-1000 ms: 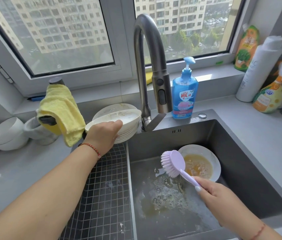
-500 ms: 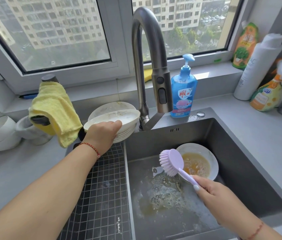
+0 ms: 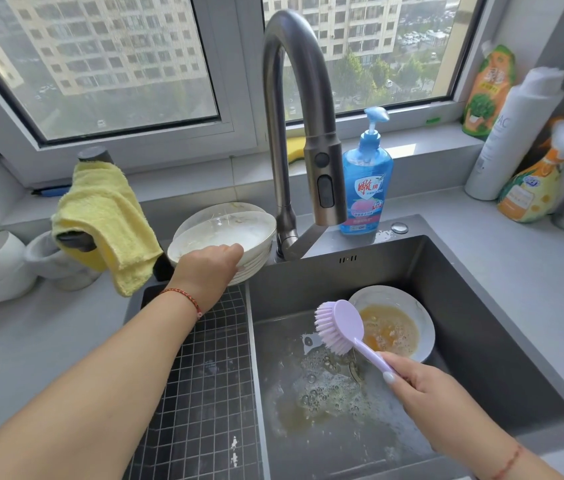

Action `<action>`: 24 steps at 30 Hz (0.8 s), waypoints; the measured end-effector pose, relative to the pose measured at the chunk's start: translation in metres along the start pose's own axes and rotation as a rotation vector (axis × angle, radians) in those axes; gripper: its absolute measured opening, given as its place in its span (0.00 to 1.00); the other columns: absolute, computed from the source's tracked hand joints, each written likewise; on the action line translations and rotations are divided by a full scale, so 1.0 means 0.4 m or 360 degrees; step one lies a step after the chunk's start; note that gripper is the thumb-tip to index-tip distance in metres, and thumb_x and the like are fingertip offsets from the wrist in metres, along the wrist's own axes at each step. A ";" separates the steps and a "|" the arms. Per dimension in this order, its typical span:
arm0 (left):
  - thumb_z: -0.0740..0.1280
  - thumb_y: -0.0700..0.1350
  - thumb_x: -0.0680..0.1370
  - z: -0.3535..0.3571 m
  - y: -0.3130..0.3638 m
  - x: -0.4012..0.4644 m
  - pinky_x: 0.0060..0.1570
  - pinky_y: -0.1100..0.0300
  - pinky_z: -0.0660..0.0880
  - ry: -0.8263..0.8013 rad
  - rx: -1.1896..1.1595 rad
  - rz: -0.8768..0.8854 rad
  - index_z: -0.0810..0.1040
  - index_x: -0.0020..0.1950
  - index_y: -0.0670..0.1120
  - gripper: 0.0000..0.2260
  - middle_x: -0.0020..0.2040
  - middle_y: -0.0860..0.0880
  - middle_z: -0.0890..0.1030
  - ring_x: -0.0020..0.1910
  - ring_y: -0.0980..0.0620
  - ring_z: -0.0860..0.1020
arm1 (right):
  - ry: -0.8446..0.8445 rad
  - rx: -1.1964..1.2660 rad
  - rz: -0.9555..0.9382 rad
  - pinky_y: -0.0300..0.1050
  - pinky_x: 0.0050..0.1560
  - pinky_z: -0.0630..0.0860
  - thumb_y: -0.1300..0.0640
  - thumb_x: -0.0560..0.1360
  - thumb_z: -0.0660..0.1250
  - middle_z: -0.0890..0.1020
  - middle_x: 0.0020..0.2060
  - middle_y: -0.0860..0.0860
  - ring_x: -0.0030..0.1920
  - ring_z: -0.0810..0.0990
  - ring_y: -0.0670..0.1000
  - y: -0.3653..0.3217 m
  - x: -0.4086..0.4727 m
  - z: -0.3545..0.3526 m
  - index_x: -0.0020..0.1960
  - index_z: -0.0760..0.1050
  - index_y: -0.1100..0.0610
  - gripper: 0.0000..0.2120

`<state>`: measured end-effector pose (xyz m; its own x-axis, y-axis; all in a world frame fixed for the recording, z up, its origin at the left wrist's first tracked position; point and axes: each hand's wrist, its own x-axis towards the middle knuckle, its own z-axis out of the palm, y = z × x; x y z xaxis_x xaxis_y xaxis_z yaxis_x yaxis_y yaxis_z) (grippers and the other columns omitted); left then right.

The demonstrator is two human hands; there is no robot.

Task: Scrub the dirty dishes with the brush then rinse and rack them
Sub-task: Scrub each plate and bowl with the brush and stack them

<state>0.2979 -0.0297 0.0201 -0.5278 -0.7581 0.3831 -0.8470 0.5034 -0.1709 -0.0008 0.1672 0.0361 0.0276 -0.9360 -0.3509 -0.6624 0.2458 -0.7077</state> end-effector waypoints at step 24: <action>0.59 0.40 0.81 0.028 0.066 0.043 0.75 0.38 0.54 -0.0556 -0.0045 -0.0611 0.70 0.52 0.53 0.07 0.47 0.50 0.74 0.60 0.45 0.72 | 0.0039 -0.0009 0.0031 0.35 0.30 0.62 0.52 0.81 0.56 0.71 0.24 0.39 0.25 0.67 0.41 0.050 -0.024 -0.024 0.58 0.71 0.35 0.13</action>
<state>0.2658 -0.0341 0.0120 -0.1728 -0.9811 0.0865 -0.9843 0.1689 -0.0513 -0.0216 0.1787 0.0315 -0.0037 -0.9371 -0.3492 -0.6667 0.2625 -0.6975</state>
